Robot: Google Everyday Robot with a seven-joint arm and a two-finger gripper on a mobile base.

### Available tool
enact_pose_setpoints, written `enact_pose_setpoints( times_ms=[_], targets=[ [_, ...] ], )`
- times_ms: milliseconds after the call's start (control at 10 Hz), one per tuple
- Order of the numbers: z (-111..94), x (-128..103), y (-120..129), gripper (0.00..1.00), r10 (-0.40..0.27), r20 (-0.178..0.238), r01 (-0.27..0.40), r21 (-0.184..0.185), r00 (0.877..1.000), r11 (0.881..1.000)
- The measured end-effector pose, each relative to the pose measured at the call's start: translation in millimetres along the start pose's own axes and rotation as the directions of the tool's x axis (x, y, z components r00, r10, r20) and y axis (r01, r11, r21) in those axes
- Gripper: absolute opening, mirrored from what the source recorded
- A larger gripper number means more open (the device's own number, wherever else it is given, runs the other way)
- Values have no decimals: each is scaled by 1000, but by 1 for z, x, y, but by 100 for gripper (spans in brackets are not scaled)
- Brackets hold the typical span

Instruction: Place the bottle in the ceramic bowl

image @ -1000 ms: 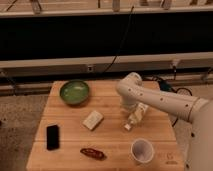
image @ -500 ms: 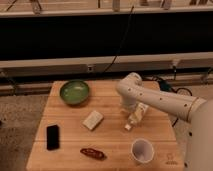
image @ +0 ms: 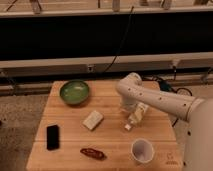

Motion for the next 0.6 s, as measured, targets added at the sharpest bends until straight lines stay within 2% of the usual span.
enact_pose_setpoints(
  times_ms=[600],
  targets=[
    [1, -2, -2, 80, -19, 18, 19, -7, 1000, 1000]
  ],
)
